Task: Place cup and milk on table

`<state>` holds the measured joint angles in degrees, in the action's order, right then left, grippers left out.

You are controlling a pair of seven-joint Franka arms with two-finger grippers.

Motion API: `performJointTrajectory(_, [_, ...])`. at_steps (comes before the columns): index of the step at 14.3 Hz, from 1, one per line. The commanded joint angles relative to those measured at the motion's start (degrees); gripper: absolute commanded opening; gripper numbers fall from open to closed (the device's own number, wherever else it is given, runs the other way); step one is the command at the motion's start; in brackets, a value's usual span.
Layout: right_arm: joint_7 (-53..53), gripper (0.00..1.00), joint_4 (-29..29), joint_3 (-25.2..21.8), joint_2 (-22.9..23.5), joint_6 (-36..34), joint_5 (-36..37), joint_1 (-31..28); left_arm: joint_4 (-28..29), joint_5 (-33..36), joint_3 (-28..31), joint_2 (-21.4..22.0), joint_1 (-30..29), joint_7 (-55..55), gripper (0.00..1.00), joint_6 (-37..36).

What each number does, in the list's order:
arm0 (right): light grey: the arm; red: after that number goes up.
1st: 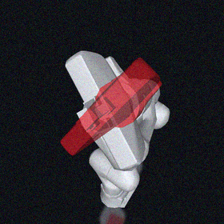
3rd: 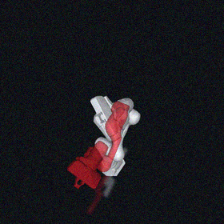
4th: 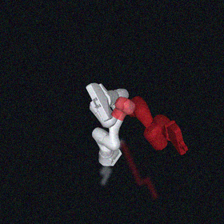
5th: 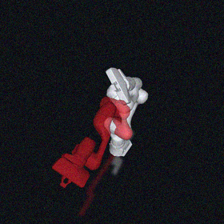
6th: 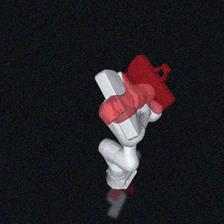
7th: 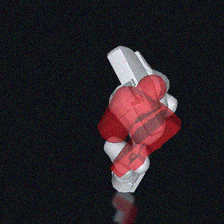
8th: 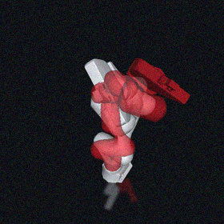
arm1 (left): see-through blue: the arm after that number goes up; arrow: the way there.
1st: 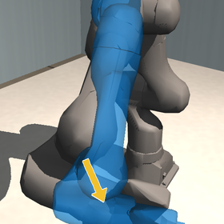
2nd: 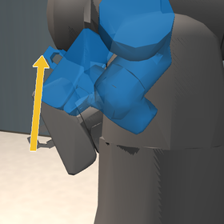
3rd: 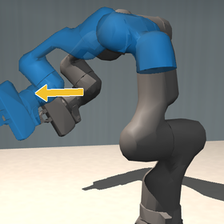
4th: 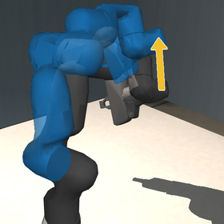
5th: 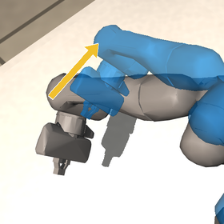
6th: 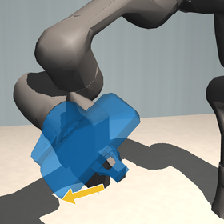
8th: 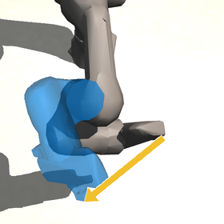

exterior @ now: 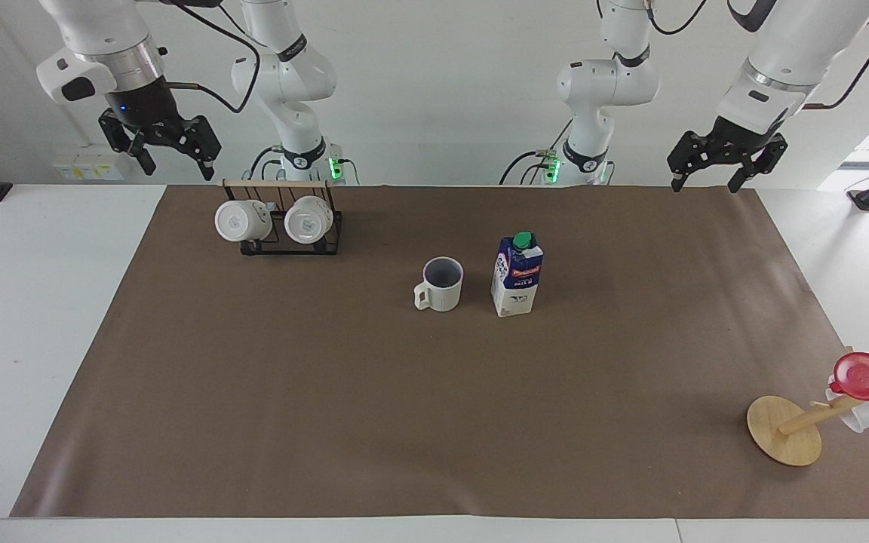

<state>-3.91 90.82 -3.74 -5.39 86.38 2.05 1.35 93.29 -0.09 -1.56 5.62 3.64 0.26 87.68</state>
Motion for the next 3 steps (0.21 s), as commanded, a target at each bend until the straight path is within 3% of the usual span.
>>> performJointTrajectory(1, [0.92,1.0,0.59,0.05,-0.76,0.02,0.05,-0.12,-0.57,-0.79,-0.29,0.44,-0.83,-0.35,1.0,-1.19])
performJointTrajectory(3, [0.92,1.0,0.59,0.14,-0.76,0.11,0.05,-0.12,-0.57,-0.79,-0.37,0.44,-0.83,-0.35,1.0,-1.1])
